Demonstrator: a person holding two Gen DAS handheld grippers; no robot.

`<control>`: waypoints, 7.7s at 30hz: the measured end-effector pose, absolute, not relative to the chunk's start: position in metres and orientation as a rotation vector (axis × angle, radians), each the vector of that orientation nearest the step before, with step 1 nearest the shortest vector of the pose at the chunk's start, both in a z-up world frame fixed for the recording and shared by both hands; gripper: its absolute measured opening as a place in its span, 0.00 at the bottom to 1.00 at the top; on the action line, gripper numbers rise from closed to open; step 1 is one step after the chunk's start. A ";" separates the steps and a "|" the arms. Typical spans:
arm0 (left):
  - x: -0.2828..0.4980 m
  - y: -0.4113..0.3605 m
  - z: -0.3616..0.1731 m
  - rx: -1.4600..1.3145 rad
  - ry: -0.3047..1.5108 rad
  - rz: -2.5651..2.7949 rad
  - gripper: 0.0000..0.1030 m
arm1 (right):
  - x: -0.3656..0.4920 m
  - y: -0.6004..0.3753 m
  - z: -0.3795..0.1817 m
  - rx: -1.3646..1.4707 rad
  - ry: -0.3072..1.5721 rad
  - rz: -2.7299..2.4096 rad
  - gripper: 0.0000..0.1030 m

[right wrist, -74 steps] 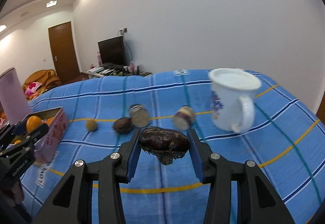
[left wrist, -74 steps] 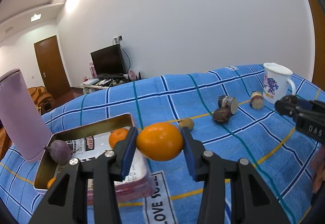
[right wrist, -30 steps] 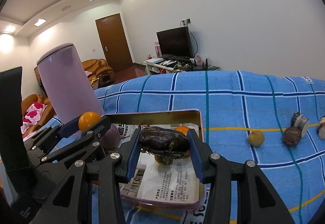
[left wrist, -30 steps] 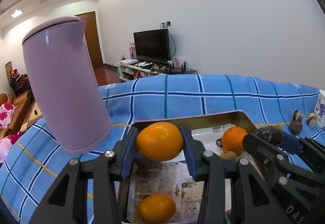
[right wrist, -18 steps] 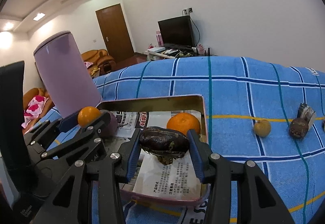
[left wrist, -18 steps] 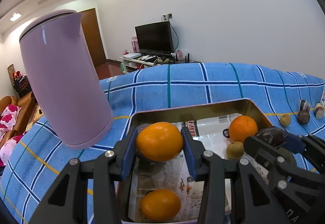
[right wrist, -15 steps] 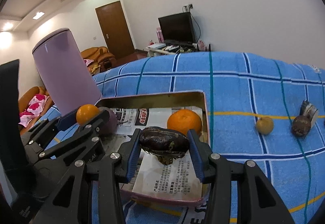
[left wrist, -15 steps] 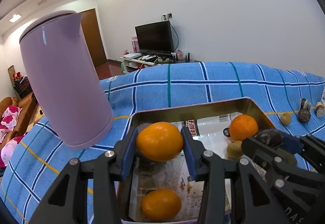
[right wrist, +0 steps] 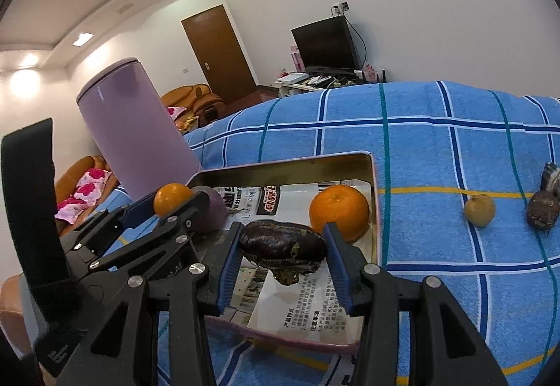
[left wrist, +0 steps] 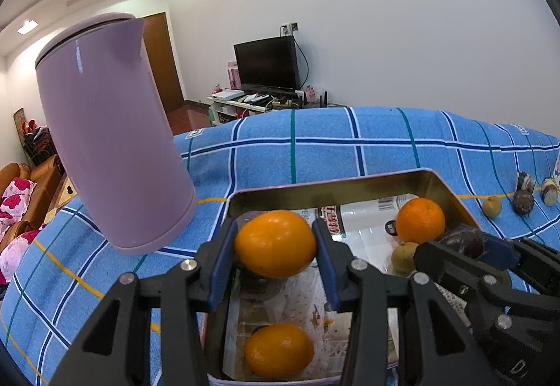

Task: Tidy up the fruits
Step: 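Lower the dark fruit into the tin with the right tool while the left tool releases the orange, then lift both open tools from the tin toward the remaining fruits by the mug, then grasp a yellow-brown potato with the left tool while the right tool grasps a dark round fruit, then carry the potato over the tin with the left tool while the right tool brings the dark fruit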

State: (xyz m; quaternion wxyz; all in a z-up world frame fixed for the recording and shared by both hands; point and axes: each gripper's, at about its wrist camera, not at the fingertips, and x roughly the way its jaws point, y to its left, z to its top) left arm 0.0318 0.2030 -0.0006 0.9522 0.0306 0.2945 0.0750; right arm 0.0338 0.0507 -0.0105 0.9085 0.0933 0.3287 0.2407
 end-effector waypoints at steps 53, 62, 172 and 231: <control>0.002 0.192 0.013 0.010 0.433 0.183 1.00 | -0.018 0.004 0.026 0.128 0.295 0.122 0.75; 0.000 0.187 0.012 0.009 0.440 0.180 1.00 | -0.020 0.002 0.025 0.124 0.302 0.111 0.75; 0.081 -0.023 -0.017 -0.032 0.787 -0.229 0.30 | -0.032 -0.230 0.008 0.343 0.542 -0.145 0.75; 0.013 0.165 0.032 0.007 0.492 -0.018 0.30 | -0.013 -0.042 0.023 0.047 0.469 0.071 0.38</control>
